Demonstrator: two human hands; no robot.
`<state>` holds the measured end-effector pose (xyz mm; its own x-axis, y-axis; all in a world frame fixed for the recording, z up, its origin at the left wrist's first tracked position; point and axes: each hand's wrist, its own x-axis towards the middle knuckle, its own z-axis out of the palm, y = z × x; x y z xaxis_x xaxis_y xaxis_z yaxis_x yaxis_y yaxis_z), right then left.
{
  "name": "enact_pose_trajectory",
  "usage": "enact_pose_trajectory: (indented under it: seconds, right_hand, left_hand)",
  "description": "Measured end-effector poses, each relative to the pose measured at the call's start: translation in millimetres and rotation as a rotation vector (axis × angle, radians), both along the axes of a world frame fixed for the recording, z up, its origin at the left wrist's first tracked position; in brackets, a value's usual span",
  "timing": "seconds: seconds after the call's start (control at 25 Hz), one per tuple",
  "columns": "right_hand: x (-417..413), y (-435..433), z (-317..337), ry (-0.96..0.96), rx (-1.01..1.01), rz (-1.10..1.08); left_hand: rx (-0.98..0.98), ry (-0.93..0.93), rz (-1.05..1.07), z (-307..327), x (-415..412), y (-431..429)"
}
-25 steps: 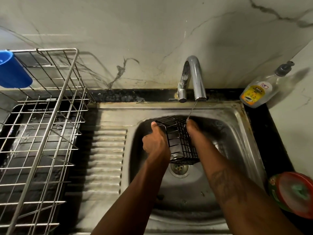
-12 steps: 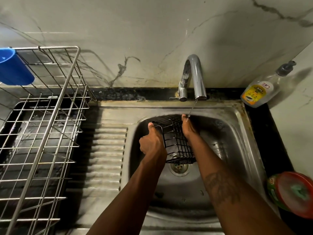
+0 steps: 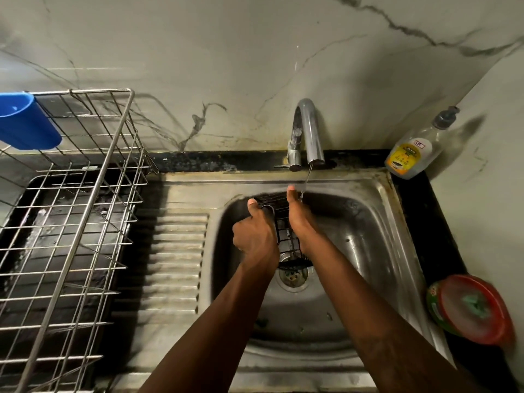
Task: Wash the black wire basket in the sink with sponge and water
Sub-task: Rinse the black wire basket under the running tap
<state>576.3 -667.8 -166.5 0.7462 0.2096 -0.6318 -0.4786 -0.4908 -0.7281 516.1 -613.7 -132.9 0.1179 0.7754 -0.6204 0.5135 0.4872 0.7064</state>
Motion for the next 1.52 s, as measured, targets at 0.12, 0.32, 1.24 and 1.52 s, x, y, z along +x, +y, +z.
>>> enact_pose_trajectory:
  seconds: [0.12, 0.32, 1.24, 1.52]
  right_hand:
    - [0.7, -20.3, 23.5, -0.018, 0.087, 0.024]
    - [9.6, -58.6, 28.1, -0.119, 0.035, 0.037]
    - [59.1, -147.8, -79.9, 0.049, 0.228, -0.213]
    - [54.9, -140.9, -121.5, 0.163, 0.052, -0.267]
  left_hand:
    - [0.035, -0.061, -0.083, 5.8, 12.0, -12.9]
    - [0.112, -0.112, -0.348, -2.0, 24.2, -36.7]
    - [-0.169, -0.276, -0.145, -13.0, 72.9, 26.1]
    - [-0.302, -0.518, -0.038, 2.1, 93.5, 17.1]
